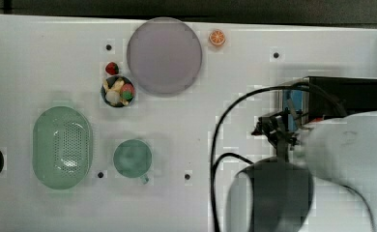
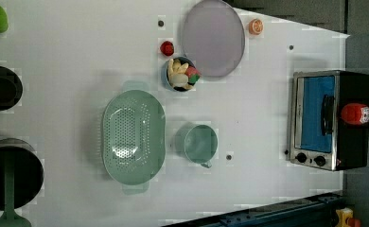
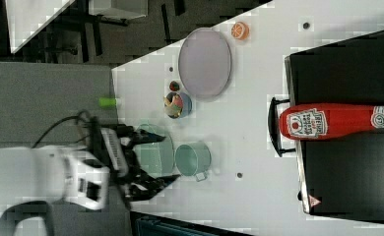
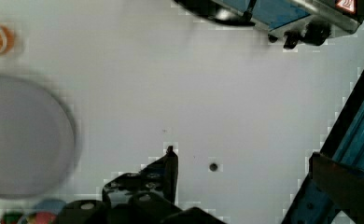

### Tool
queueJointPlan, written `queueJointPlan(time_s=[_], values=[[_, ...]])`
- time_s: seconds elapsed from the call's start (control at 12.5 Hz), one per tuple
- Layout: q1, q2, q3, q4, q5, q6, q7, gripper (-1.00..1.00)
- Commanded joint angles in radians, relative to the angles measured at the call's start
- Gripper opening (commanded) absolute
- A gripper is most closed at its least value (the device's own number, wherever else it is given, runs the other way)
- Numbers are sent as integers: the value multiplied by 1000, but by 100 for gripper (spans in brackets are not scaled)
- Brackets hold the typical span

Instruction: Pick Ketchup from oven and place it on table.

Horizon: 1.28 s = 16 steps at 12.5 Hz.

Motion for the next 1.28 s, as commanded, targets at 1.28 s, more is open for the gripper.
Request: queueJointPlan(time_s=[1.28], values=[[-75, 542, -262, 119, 183, 471, 2, 99]])
